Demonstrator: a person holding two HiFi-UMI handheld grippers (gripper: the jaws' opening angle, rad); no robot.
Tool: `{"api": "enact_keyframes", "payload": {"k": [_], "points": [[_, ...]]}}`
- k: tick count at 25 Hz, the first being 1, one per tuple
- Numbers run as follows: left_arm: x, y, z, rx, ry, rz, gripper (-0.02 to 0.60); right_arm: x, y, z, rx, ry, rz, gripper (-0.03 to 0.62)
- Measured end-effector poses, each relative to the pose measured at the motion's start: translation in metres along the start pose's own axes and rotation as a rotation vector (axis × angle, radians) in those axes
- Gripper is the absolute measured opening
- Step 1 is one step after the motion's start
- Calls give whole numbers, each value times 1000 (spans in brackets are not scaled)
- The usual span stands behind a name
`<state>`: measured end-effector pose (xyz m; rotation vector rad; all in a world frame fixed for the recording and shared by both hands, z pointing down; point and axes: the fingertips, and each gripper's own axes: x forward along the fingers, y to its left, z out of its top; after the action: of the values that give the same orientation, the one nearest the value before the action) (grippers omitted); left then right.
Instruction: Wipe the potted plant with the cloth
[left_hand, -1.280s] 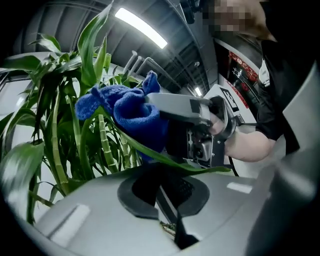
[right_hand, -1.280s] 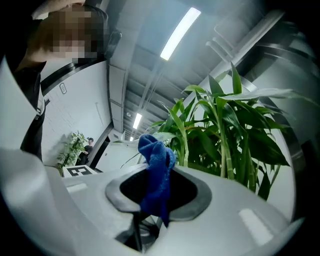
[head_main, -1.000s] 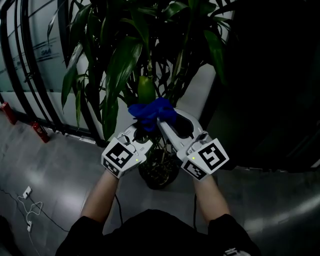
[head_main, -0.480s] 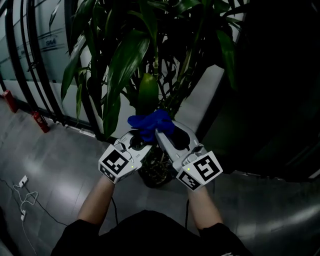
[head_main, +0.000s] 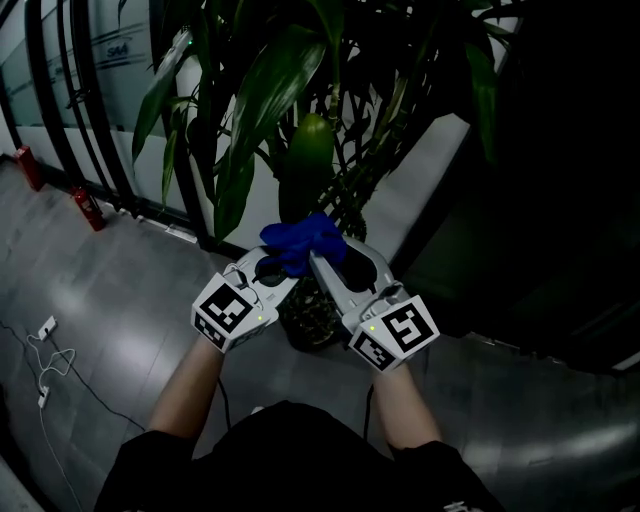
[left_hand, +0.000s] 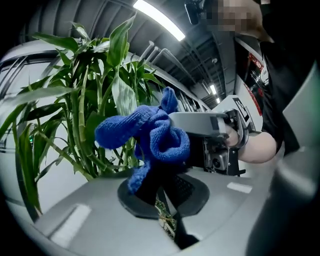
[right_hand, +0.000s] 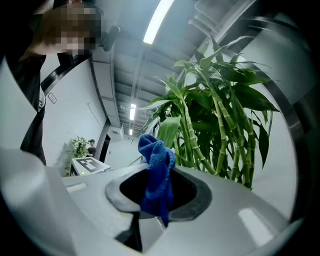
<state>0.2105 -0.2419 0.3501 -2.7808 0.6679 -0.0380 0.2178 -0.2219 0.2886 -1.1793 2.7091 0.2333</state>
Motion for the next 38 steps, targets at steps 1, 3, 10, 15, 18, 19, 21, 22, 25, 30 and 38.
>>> {"api": "enact_keyframes", "payload": {"k": [1, 3, 10, 15, 18, 19, 21, 22, 25, 30, 38], "points": [[-4, -2, -2, -14, 1, 5, 6, -2, 1, -3, 16, 4, -1, 104], [-13, -5, -7, -43, 7, 20, 6, -7, 4, -10, 50, 13, -3, 104], [-27, -7, -9, -44, 10, 81, 6, -16, 18, -13, 36, 23, 22, 104], [-37, -22, -11, -125, 1, 112, 6, -36, 21, -13, 73, 5, 23, 104], [-47, -31, -6, -162, -4, 153, 6, -50, 22, -3, 95, -22, 29, 104], [-50, -33, -3, -160, -2, 171, 6, -55, 22, 1, 107, -32, 29, 104], [-56, -39, 2, -163, -1, 207, 6, -65, 20, 5, 144, -53, 25, 104], [-59, -43, 3, -165, -1, 223, 6, -71, 20, 5, 159, -58, 23, 104], [-65, -54, 1, -169, 13, 277, 6, -89, 24, 1, 158, -51, 25, 104], [-83, -73, 4, -191, 35, 367, 6, -116, 34, 1, 180, -77, 52, 104], [-136, -97, 2, -100, 92, 470, 6, -122, 67, -16, 233, -57, 121, 104]]}}
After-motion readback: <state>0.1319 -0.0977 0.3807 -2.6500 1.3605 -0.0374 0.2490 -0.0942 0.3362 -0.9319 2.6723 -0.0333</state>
